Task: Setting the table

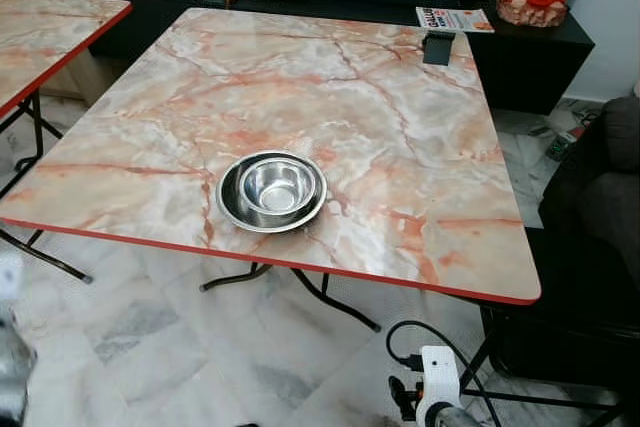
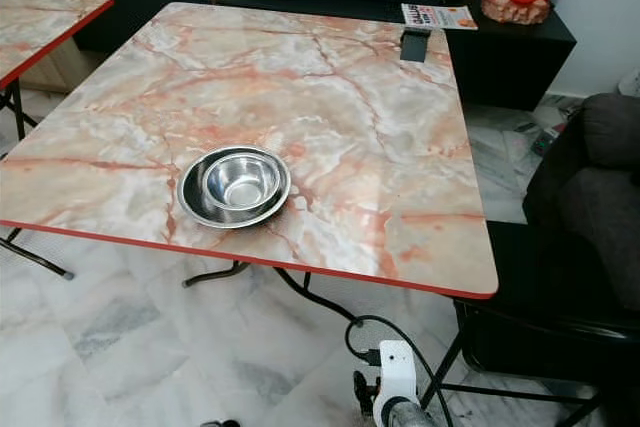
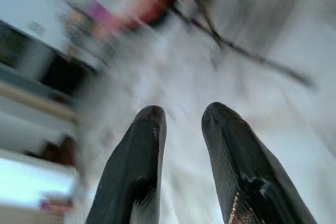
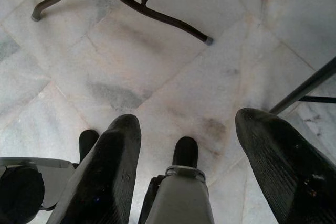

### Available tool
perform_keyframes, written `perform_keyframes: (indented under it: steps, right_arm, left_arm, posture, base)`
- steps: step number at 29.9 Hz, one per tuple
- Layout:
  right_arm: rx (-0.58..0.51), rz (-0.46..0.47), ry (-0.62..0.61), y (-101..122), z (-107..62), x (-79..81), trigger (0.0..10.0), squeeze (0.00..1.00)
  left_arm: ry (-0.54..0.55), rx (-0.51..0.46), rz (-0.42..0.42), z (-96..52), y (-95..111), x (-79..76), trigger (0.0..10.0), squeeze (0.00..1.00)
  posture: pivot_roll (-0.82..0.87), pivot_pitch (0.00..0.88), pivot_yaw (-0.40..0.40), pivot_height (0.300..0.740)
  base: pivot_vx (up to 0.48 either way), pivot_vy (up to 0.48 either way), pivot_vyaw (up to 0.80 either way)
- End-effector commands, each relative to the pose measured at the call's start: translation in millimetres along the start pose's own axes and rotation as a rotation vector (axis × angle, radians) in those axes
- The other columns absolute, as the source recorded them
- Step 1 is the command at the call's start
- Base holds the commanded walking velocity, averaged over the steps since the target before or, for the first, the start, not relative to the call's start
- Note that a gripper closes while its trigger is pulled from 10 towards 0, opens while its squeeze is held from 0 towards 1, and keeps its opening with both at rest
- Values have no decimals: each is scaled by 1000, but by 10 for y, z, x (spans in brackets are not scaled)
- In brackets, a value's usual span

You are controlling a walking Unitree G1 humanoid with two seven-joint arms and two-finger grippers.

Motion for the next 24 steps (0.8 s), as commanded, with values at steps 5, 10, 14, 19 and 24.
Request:
perform_keyframes:
  steps: [5,10,14,19,24]
  right_arm:
    - [16,9,-17,-56,-18,-52,10000,0]
    - [23,-8,-32,-55,-23,-98,10000,0]
    - [11,18,-44,-31,-21,-112,10000,0]
    - [12,50,-93,-28,-36,-222,10000,0]
    - [-3,93,-134,-18,-59,-331,10000,0]
  left_arm:
    - [-469,160,-123,-500,-347,-861,10000,0]
    - [-696,233,-161,-872,-369,-1329,10000,0]
    - [-787,248,-201,-1087,-279,-1588,10000,0]
    - [-843,278,-208,-1230,-262,-1725,10000,0]
    - [-865,262,-187,-1241,-222,-1755,10000,0]
  posture:
    - [76,127,-43,740]
    - [66,128,-47,740]
    - [50,120,-44,740]
    - [29,106,-41,740]
    - [14,80,-29,740]
  base:
    - [0,0,0]
    - [0,0,0]
    - [0,0,0]
    - [0,0,0]
    - [0,0,0]
Point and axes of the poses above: a point about 5 cm out from each wrist's last joint towards the gripper, its own z axis pointing out of the wrist towards the gripper, its own y axis along the axis of the wrist's last joint, x = y × z, the point moved 2 cm from there along z, pointing out of the wrist towards the gripper, and after that the axes turned 1 degree about z, right-handed, at the moved point
